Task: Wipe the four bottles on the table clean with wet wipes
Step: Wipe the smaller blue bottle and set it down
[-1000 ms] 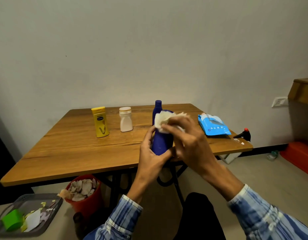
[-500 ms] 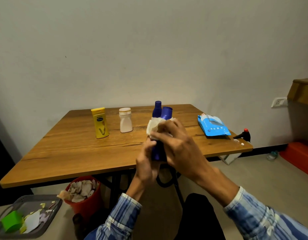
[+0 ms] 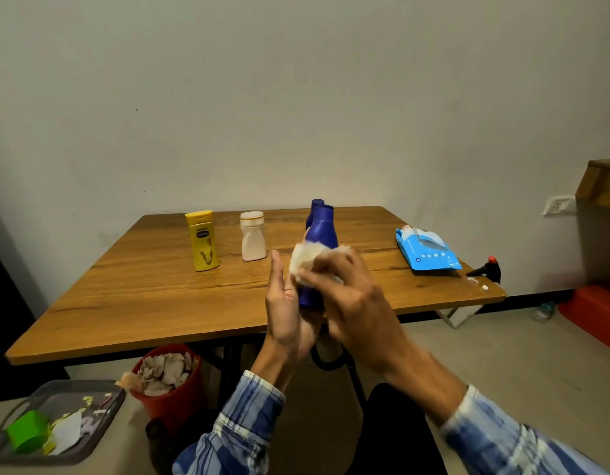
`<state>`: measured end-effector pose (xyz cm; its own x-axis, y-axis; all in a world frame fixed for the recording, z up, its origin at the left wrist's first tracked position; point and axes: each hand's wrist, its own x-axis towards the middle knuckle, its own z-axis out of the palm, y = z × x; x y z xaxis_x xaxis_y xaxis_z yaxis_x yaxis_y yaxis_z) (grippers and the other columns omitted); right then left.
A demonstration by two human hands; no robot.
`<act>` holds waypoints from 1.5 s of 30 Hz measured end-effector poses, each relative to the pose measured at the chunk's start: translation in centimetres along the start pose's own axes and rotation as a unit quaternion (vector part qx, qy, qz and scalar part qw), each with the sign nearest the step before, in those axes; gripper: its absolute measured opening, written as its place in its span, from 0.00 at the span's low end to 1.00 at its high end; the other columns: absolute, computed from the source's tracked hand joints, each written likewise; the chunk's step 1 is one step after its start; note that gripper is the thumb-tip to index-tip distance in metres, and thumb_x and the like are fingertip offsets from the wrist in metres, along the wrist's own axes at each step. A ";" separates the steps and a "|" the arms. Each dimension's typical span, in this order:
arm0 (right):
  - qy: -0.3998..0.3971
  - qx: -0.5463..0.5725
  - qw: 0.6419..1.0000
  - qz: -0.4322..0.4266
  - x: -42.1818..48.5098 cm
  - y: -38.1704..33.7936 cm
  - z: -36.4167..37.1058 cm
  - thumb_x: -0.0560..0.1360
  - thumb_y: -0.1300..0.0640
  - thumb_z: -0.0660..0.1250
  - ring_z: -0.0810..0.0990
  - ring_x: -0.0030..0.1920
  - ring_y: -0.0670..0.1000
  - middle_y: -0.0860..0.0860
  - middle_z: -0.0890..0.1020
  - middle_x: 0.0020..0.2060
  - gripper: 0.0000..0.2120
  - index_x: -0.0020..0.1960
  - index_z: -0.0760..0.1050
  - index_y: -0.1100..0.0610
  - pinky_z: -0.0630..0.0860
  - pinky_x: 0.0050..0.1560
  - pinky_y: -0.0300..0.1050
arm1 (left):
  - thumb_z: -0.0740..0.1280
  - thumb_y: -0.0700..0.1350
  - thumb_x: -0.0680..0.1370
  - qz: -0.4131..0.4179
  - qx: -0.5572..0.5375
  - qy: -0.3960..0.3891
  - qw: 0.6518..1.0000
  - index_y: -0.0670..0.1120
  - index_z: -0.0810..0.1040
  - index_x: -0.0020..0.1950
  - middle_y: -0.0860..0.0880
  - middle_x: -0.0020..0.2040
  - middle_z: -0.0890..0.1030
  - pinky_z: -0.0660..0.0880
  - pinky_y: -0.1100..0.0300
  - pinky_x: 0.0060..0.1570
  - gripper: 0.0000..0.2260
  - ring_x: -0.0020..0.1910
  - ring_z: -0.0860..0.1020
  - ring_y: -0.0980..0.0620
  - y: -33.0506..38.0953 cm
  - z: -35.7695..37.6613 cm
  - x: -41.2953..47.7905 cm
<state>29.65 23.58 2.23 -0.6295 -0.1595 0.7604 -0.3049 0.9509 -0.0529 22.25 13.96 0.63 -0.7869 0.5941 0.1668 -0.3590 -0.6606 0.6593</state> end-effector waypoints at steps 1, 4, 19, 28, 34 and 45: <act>-0.028 0.000 0.999 -0.032 -1.0 -0.5 0.3 0.76 0.61 0.66 0.74 0.61 0.56 0.57 0.77 0.59 0.17 0.63 0.79 0.61 0.77 0.63 0.48 | 0.51 0.64 0.83 0.002 0.004 0.002 1.000 0.40 0.77 0.66 0.40 0.52 0.85 0.82 0.53 0.51 0.31 0.51 0.84 0.46 0.2 -0.3 0.0; -0.034 -0.005 0.998 -0.055 -1.5 0.2 0.4 0.76 0.61 0.66 0.75 0.62 0.56 0.56 0.78 0.59 0.15 0.62 0.80 0.61 0.78 0.63 0.51 | 0.59 0.55 0.84 -0.017 -0.003 0.006 1.000 0.40 0.80 0.64 0.40 0.52 0.83 0.83 0.55 0.48 0.22 0.49 0.83 0.47 -0.2 -0.6 0.1; 0.088 -0.012 0.996 0.005 -1.4 0.5 0.1 0.77 0.64 0.65 0.75 0.61 0.55 0.58 0.79 0.57 0.12 0.58 0.82 0.62 0.74 0.65 0.45 | 0.64 0.52 0.82 -0.022 -0.089 0.001 0.996 0.40 0.69 0.75 0.38 0.57 0.81 0.81 0.52 0.53 0.26 0.52 0.82 0.45 0.7 0.3 1.4; 0.109 -0.083 0.986 -0.092 -1.8 0.7 1.2 0.80 0.63 0.67 0.78 0.58 0.59 0.61 0.82 0.56 0.10 0.59 0.82 0.65 0.75 0.64 0.50 | 0.71 0.55 0.78 -0.038 -0.135 0.011 0.990 0.43 0.69 0.76 0.39 0.57 0.79 0.82 0.52 0.48 0.31 0.48 0.81 0.45 0.3 0.2 2.0; 0.178 -0.079 0.980 -0.040 -2.3 1.5 1.3 0.83 0.62 0.61 0.75 0.58 0.58 0.61 0.81 0.55 0.12 0.55 0.83 0.66 0.73 0.65 0.46 | 0.65 0.53 0.82 -0.037 -0.172 0.025 0.984 0.39 0.69 0.75 0.39 0.58 0.79 0.81 0.48 0.55 0.26 0.50 0.81 0.45 0.9 1.0 2.0; 0.208 0.022 0.974 0.088 -2.1 2.3 -0.9 0.70 0.73 0.72 0.75 0.59 0.52 0.58 0.79 0.55 0.15 0.55 0.83 0.62 0.76 0.57 0.47 | 0.61 0.47 0.82 0.024 -0.085 0.043 0.995 0.43 0.69 0.75 0.35 0.67 0.78 0.79 0.50 0.53 0.21 0.54 0.81 0.44 1.0 1.0 1.1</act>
<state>30.92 26.38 1.06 -0.3324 0.1343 0.9335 -0.2543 0.9404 -0.2258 21.51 14.41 2.20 -0.8426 0.5234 0.1264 -0.3941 -0.7595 0.5176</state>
